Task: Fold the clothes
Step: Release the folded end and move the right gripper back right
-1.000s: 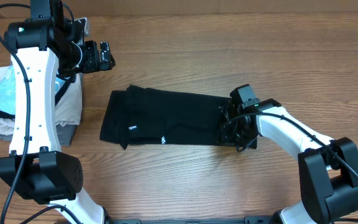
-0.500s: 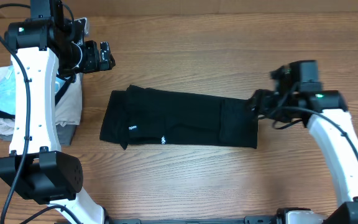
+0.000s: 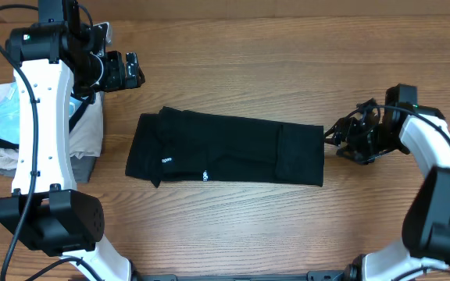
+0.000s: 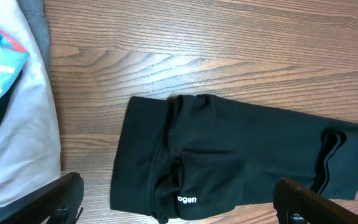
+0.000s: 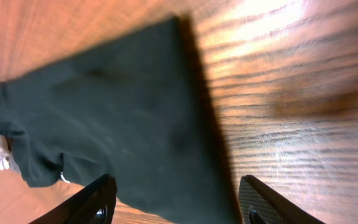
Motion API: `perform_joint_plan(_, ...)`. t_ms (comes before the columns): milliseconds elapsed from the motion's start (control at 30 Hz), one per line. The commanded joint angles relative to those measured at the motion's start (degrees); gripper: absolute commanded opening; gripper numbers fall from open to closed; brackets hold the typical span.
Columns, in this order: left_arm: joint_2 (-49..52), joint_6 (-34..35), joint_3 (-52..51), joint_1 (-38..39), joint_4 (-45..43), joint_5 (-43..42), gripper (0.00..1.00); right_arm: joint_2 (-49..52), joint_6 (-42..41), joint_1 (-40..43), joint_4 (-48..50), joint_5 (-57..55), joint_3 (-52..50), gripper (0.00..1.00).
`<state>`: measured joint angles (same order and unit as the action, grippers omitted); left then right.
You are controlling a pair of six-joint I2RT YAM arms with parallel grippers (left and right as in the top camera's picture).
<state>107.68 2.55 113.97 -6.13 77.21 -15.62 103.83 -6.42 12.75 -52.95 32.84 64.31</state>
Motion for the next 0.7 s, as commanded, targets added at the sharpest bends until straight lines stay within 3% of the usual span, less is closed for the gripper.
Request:
perform_joint_plan(0, 0.2, -1.3, 0.9, -0.2, 0.1, -0.1, 1.00, 3.0, 2.2, 0.0, 0.6, 3.2, -0.2, 0.67)
perform_joint_plan(233, 0.2, -1.3, 0.9, -0.2, 0.1, -0.1, 1.00, 6.7, 2.6, -1.1, 1.0, 3.3, -0.8, 0.67)
perform_joint_plan(400, 0.2, -1.3, 0.9, -0.3, 0.1, -0.1, 1.00, 6.9, 2.6, -2.6, 6.9, 3.3, -5.3, 0.64)
perform_joint_plan(667, 0.2, -1.3, 0.9, -0.2, 0.1, -0.1, 1.00, 6.9, 5.0, -2.7, 9.7, 7.4, -7.7, 0.28)
